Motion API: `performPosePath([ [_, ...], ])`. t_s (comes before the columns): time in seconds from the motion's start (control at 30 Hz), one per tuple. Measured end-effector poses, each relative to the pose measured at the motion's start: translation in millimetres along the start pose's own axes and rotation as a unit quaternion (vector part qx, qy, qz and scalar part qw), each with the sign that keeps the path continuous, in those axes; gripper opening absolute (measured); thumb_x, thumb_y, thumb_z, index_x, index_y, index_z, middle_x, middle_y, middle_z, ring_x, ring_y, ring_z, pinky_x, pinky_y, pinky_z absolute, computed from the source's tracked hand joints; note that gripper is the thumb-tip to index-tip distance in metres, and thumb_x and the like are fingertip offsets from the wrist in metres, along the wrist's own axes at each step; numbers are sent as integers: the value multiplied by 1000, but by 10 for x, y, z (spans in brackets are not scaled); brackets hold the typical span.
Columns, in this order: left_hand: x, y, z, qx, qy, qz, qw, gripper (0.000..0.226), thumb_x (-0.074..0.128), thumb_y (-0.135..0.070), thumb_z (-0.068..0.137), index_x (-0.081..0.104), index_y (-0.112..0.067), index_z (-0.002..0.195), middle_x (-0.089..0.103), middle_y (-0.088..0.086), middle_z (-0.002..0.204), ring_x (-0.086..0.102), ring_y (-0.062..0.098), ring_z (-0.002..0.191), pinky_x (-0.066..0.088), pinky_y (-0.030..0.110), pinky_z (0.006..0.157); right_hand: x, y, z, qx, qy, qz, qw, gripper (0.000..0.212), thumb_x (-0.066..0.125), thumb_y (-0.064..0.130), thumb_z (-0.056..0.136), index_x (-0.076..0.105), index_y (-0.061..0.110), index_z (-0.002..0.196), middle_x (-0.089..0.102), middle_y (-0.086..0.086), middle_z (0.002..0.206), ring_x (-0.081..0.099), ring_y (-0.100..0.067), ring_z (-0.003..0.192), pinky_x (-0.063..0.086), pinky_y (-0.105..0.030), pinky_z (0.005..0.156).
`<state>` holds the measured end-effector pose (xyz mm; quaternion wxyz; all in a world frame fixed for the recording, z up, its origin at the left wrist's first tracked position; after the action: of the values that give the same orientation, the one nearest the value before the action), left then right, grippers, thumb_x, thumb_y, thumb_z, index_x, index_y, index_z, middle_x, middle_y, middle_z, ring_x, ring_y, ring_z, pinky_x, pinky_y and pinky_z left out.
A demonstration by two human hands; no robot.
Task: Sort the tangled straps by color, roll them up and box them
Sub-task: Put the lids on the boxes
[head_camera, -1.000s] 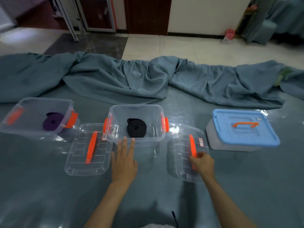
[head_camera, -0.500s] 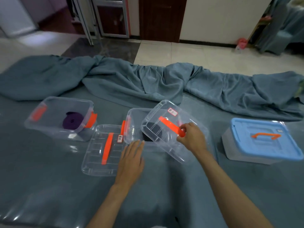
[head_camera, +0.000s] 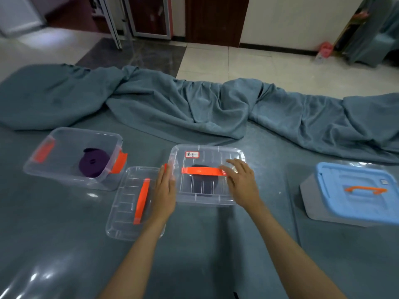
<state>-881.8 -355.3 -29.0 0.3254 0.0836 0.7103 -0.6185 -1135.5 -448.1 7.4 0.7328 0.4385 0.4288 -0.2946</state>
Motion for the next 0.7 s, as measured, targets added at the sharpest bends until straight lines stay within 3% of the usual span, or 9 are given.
performPosePath([
  [0.1, 44, 162, -38, -70, -27, -71, 995, 59, 40, -34, 114, 17, -32, 168, 8, -16, 173, 4, 3, 158, 8, 29, 127, 126, -616, -289, 287, -24, 150, 946, 65, 61, 30, 105, 34, 17, 164, 30, -14, 170, 25, -33, 158, 20, -48, 126],
  [0.13, 70, 235, -42, -114, -30, -108, 987, 63, 44, -38, 113, 15, -30, 169, 11, -10, 174, 11, 9, 160, 13, 31, 125, 243, -736, -396, 361, -9, 241, 901, 70, 62, 39, 105, 33, 13, 164, 36, -15, 167, 32, -32, 156, 25, -45, 124],
  [0.2, 95, 310, -72, -166, -47, -153, 973, 67, 52, -42, 109, 23, -26, 167, 32, 0, 170, 34, 20, 155, 28, 36, 121, 334, -763, -524, 408, -19, 368, 835, 58, 64, 47, 102, 56, 13, 148, 67, -10, 137, 60, -30, 135, 47, -35, 105],
  [0.3, -5, 193, -146, -118, -125, -160, 972, 52, 60, -38, 105, 48, -34, 156, 60, -14, 144, 57, 9, 129, 45, 30, 107, 87, -641, -499, 333, -112, 300, 887, 37, 67, 37, 102, 68, 26, 138, 74, 16, 101, 70, 5, 96, 49, -9, 79],
  [0.4, -67, 72, -166, -81, -176, -134, 972, 43, 60, -20, 105, 60, -24, 149, 65, -5, 146, 61, 14, 133, 49, 35, 112, -55, -505, -422, 267, -138, 171, 938, 42, 64, 26, 105, 62, 27, 147, 67, -3, 69, 61, -19, 59, 37, -25, 59],
  [0.47, -58, -40, -154, -45, -172, -106, 978, 40, 57, -11, 106, 64, -16, 145, 60, -1, 151, 56, 17, 141, 47, 39, 117, -97, -452, -362, 248, -137, 105, 953, 42, 63, 20, 105, 62, 24, 147, 50, -2, 56, 43, -15, 44, 26, -26, 56],
  [0.53, -88, -114, -152, -25, -164, -73, 983, 38, 56, -8, 106, 65, -11, 143, 58, 5, 153, 54, 21, 144, 46, 41, 118, -126, -420, -335, 241, -110, 97, 959, 43, 61, 19, 105, 60, 23, 148, 56, -4, 61, 51, -20, 50, 32, -27, 61],
  [0.6, -152, -177, -143, -10, -134, -33, 990, 38, 55, -8, 106, 64, -9, 143, 58, 7, 153, 54, 24, 144, 45, 41, 118, -124, -415, -346, 233, -52, 110, 965, 47, 57, 20, 105, 54, 25, 152, 69, -7, 85, 66, -31, 76, 39, -30, 69],
  [0.7, -246, -277, -177, 37, -49, 119, 991, 41, 51, -14, 109, 58, -8, 148, 54, 8, 157, 49, 28, 147, 40, 44, 121, -224, -339, -500, 192, 20, 96, 976, 48, 56, 24, 105, 50, 22, 152, 65, 0, 116, 63, -26, 105, 48, -38, 82],
])
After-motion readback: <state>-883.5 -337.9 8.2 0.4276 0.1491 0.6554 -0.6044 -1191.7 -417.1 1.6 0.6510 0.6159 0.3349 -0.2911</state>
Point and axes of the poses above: each hand's wrist, its own z-axis towards the middle knuckle, its own x-axis out of the palm, y = z × x, the point moved 8 cm from there along z, towards the middle knuckle
